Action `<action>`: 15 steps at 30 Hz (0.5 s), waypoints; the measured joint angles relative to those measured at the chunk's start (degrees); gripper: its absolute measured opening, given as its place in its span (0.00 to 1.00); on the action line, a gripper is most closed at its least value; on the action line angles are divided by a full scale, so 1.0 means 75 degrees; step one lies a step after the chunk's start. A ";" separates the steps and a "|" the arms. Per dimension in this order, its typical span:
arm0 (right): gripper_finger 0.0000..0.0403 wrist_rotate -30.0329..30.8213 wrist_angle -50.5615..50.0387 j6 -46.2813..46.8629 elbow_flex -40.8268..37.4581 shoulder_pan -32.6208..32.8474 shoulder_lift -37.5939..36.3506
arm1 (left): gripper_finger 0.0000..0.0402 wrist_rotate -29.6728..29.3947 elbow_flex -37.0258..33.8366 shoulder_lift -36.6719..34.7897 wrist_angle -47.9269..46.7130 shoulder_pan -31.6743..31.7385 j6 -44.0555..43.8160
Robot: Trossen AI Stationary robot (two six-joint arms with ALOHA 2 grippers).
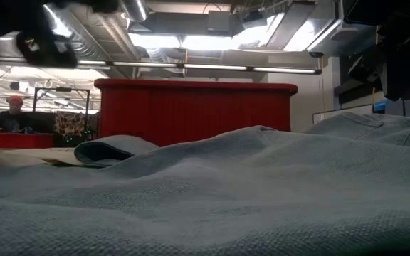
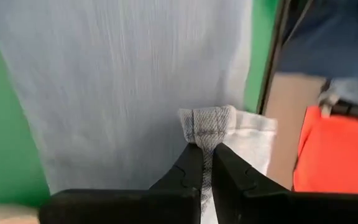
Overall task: Fold Laundry from Bin
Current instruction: Fold the light blue jeans
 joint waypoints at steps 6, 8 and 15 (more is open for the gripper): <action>0.45 0.0001 0.0000 -0.0001 0.0000 0.0000 0.0000 | 0.02 -0.0780 0.0777 0.0000 0.0454 0.0604 0.0420; 0.45 0.0001 0.0000 0.0000 0.0000 0.0000 0.0000 | 0.02 -0.1010 0.0895 0.0000 0.0841 0.0842 0.0554; 0.45 -0.0008 0.0479 0.0001 0.0000 0.0000 0.0006 | 0.02 -0.1558 0.0921 0.0054 0.2738 0.1493 0.0977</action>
